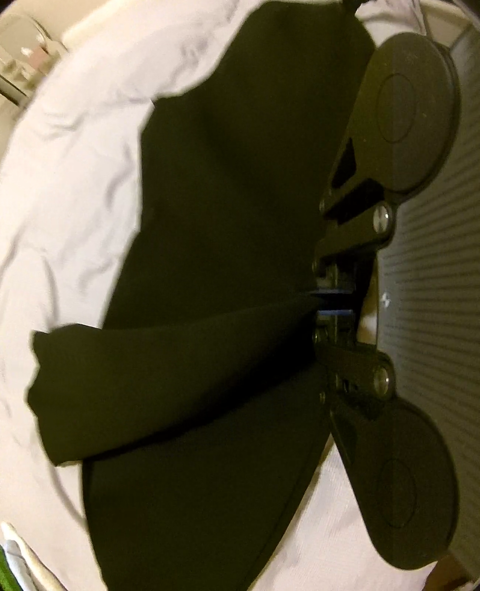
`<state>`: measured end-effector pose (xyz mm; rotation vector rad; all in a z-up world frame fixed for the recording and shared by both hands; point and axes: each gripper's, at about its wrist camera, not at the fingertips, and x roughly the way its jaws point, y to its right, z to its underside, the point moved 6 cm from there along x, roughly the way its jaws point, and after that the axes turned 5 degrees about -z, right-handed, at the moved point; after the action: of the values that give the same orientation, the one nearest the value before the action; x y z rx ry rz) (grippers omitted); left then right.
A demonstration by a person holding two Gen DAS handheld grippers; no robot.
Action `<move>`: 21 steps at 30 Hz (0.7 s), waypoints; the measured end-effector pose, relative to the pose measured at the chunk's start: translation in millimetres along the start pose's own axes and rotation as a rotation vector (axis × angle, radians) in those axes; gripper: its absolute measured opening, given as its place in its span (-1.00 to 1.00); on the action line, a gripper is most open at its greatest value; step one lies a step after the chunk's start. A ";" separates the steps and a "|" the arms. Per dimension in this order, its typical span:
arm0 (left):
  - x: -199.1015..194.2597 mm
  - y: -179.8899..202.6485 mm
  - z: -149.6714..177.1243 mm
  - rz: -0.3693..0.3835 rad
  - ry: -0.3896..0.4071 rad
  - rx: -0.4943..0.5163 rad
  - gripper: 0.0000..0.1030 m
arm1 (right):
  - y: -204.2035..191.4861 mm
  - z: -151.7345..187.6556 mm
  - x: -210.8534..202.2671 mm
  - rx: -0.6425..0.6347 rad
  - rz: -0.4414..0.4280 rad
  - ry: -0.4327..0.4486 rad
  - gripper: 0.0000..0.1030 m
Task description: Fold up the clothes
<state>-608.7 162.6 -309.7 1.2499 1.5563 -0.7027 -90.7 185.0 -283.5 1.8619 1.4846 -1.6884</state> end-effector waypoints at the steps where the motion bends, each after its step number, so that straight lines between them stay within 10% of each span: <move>1: 2.4 1.6 0.4 -0.013 -0.003 0.012 -0.87 | 0.0 1.5 3.9 -0.005 0.015 -0.014 -0.73; 6: -12.7 6.6 6.3 -0.107 -0.009 0.119 -0.40 | -0.9 2.8 -2.5 -0.045 0.188 -0.039 0.41; 9: -36.5 -3.9 12.1 -0.133 -0.039 0.096 -0.38 | -21.4 8.3 -19.5 -0.137 0.241 -0.041 0.47; 21: -102.1 -78.2 -38.1 -0.289 -0.099 0.055 -0.39 | -180.9 148.9 2.4 -0.516 -0.108 -0.517 0.49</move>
<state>-696.2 134.0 -212.2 1.0225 1.6614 -0.9833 -322.0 162.8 -252.7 1.0088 1.6021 -1.4807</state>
